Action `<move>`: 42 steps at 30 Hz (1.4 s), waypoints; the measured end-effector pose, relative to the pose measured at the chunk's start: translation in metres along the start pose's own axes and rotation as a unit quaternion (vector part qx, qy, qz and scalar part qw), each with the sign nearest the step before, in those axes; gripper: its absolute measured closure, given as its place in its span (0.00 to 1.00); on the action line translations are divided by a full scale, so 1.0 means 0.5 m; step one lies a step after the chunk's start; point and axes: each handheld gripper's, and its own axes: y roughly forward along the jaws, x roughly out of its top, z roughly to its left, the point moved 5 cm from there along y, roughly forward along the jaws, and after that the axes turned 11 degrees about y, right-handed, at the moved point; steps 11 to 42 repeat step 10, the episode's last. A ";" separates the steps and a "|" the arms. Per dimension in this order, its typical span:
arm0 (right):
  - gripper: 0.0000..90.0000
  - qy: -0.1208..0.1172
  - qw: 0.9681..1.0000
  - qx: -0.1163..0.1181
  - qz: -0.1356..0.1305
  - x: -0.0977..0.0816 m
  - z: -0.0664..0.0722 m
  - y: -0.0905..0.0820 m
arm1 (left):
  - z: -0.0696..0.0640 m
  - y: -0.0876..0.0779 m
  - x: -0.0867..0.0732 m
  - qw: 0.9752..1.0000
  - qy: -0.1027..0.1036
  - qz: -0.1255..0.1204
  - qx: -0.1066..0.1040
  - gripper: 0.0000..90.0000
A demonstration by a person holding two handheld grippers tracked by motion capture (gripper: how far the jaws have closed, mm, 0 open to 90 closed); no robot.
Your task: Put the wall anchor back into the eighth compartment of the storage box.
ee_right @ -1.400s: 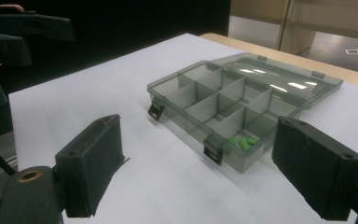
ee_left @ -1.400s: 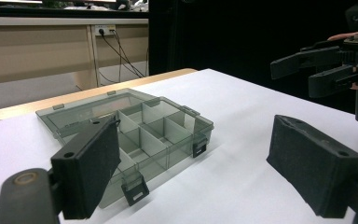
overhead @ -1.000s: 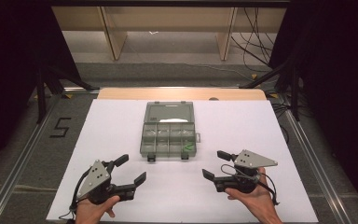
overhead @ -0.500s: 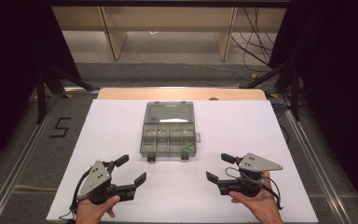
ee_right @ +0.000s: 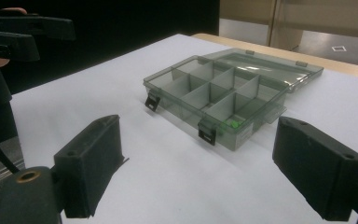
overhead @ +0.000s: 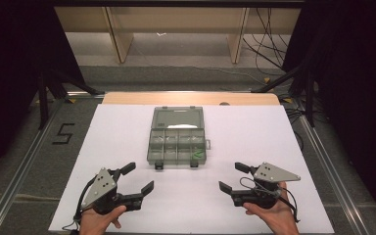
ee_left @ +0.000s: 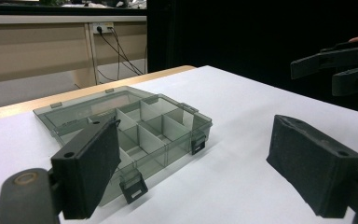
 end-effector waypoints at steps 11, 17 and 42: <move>0.19 -0.001 1.000 0.000 -0.001 0.000 -0.001 0.001 | 0.000 0.001 0.000 1.000 0.001 0.000 0.000 0.18; 0.19 -0.001 1.000 0.000 -0.001 0.000 -0.001 0.001 | 0.000 0.001 0.000 1.000 0.001 0.000 0.000 0.18; 0.19 -0.001 1.000 0.000 -0.001 0.000 -0.001 0.001 | 0.000 0.001 0.000 1.000 0.001 0.000 0.000 0.18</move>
